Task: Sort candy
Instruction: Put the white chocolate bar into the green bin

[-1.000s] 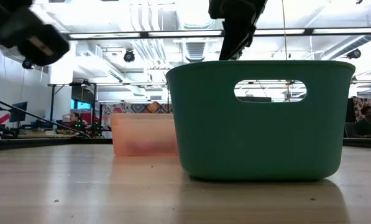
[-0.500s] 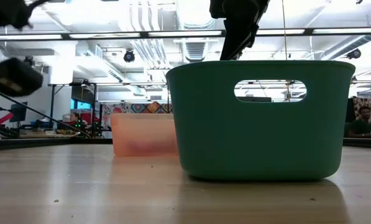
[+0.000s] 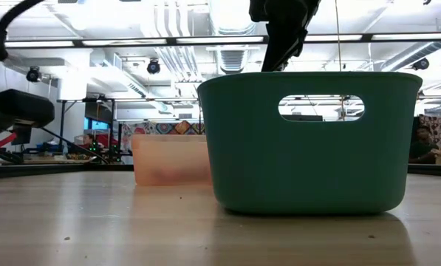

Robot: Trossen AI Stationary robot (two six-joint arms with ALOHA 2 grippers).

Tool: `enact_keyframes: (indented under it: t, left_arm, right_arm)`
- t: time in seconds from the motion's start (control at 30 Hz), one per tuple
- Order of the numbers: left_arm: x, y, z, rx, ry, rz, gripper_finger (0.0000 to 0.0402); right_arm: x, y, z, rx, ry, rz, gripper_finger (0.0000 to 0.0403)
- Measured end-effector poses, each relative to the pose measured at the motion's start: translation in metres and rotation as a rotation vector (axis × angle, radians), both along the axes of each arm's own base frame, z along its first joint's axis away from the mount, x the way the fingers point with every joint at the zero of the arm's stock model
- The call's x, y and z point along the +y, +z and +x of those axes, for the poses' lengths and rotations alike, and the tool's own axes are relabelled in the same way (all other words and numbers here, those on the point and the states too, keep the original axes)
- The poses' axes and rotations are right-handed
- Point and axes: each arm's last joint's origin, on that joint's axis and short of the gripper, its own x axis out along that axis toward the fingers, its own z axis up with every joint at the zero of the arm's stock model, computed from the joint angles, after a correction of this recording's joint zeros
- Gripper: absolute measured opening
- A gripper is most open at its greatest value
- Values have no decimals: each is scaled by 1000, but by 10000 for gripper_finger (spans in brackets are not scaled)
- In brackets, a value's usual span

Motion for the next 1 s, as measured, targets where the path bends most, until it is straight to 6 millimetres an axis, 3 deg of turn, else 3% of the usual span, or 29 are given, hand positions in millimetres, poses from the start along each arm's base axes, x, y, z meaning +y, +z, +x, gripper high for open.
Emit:
enact_keyframes:
  t: [0.23,0.63,0.83,1.0]
  left_arm:
    - [-1,-7,1,13,2,37,194]
    - [1,-5,1,-5,2,46,75]
    - [3,7,-2,-42,2,13,68]
    - [8,33,-4,-172,28,-16,67]
  right_arm:
    - [0,0,0,1,-2,2,78]
    - [2,-10,-2,31,-5,9,78]
    - [2,-14,-3,45,-4,10,72]
    - [2,-13,-3,45,6,7,77]
